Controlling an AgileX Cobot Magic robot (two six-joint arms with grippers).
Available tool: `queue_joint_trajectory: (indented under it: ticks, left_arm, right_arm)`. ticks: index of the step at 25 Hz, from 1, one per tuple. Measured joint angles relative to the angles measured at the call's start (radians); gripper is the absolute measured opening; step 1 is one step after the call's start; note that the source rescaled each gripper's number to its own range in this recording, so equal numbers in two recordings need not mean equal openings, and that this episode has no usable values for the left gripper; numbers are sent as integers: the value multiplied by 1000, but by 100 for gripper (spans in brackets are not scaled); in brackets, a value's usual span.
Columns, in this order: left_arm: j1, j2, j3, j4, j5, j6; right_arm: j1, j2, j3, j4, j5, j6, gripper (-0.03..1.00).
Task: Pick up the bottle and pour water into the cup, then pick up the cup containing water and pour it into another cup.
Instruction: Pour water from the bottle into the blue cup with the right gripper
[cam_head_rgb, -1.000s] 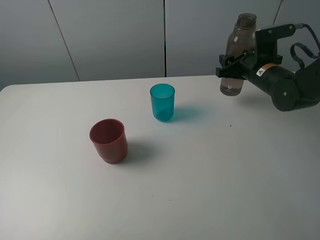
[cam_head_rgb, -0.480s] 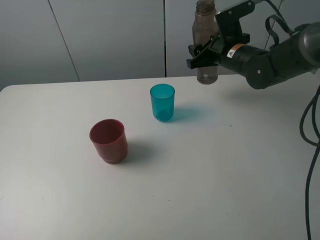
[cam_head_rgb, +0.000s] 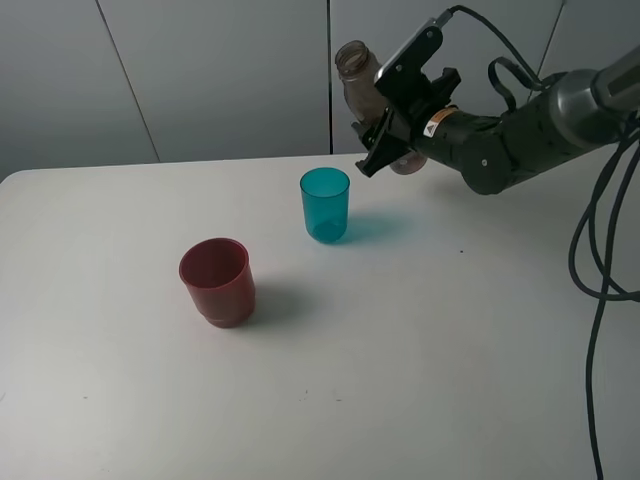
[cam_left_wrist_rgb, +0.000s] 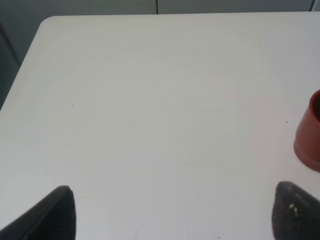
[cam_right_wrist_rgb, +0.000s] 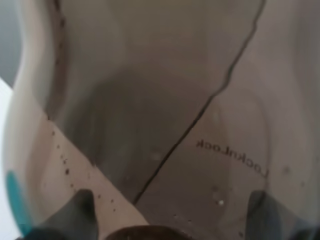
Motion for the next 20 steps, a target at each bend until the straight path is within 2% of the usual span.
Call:
queue_joint_trajectory:
  ticks: [10,17,20]
  left_arm:
    - [0,0,0,0,0,0]
    - [0,0,0,0,0,0]
    - [0,0,0,0,0,0]
  right_arm:
    - [8,6,-1,20,5,-371,1]
    - [10,6,-1,27,5,-580,1]
    - [10,6,-1,66,5,-656,1]
